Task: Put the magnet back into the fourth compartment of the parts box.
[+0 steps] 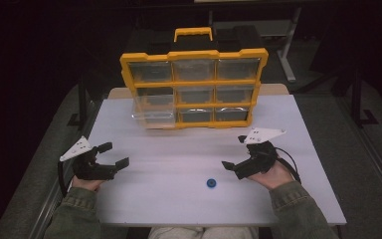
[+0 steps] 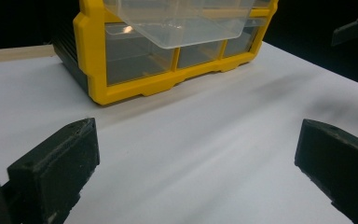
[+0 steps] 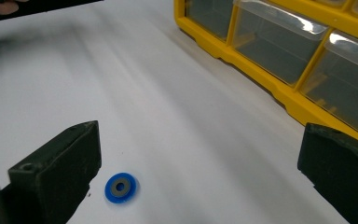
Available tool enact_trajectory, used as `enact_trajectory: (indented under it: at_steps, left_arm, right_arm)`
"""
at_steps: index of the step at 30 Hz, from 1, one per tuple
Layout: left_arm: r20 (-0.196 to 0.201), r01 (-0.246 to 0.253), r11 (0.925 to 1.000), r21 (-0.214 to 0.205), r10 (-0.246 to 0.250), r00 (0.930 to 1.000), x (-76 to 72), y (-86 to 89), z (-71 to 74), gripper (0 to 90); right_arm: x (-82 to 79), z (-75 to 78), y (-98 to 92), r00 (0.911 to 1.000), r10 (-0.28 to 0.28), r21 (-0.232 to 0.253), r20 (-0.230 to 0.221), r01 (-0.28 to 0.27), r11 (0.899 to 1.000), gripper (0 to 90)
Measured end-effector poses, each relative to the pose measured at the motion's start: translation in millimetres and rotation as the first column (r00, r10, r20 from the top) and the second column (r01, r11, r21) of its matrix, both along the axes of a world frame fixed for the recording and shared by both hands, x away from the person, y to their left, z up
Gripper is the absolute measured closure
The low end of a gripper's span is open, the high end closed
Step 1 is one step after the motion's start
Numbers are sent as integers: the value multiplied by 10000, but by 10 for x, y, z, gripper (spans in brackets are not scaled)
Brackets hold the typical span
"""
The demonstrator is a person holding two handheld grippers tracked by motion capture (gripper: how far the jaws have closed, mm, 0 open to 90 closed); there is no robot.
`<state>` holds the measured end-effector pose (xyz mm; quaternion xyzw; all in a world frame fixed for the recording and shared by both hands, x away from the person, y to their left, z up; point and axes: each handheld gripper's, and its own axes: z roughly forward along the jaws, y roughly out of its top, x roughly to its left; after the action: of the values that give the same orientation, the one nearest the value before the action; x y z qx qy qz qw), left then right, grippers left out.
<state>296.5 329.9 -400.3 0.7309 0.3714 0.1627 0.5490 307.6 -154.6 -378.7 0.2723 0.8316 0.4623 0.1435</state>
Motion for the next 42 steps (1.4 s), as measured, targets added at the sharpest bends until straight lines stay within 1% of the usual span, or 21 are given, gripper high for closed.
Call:
enact_trajectory:
  at_steps: [2,3,10,12,15,18,19,26,29,31,34,38,42]
  left_arm:
    - [5,3,10000,-4,-3,10000,0,2,1,0]
    - [12,8,10000,4,-8,10000,-1,2,1,0]
    - [6,-18,10000,-50,18,10000,-3,8,2,0]
    - [10,-20,10000,-57,20,10000,-4,8,3,0]
    - [12,-30,10000,-62,30,10000,-5,9,3,0]
    - [10,-26,10000,-60,26,10000,-6,9,2,0]
    - [-1,-36,10000,-72,36,10000,-7,12,2,0]
    - [6,-81,9999,-97,81,10000,-9,13,2,0]
    - [2,-36,10000,-39,36,10000,-7,10,0,0]
    - [-3,-32,10000,-38,32,10000,-7,8,0,0]
    - [3,-37,10000,-59,37,10000,-8,10,1,0]
    - [-3,-55,10000,-70,55,10000,-8,14,2,0]
    - [-3,-22,10000,-57,22,10000,-8,12,-1,0]
  right_arm:
    - [0,-3,15,10000,41,-41,22,-41,10000,0]
    - [0,-7,44,9999,151,-90,-26,-151,9998,0]
    - [1,-23,129,9991,409,-103,-127,-410,9991,0]
    - [2,-30,144,9989,437,-152,-159,-439,9989,0]
    - [14,-58,188,9981,550,-370,-279,-560,9977,0]
    - [17,-69,200,9977,600,-413,-319,-613,9973,0]
    - [25,-102,241,9964,714,-547,-468,-739,9958,0]
    - [22,-133,279,9941,887,-580,-619,-923,9940,0]
    - [20,-165,311,9920,992,-727,-786,-1050,9918,0]
    - [19,-175,321,9915,1023,-749,-803,-1083,9913,0]
    - [15,-200,353,9895,1154,-917,-865,-1232,9881,0]
    - [14,-226,379,9879,1225,-994,-955,-1319,9863,0]
    - [10,-237,390,9861,1292,-952,-1046,-1392,9857,0]
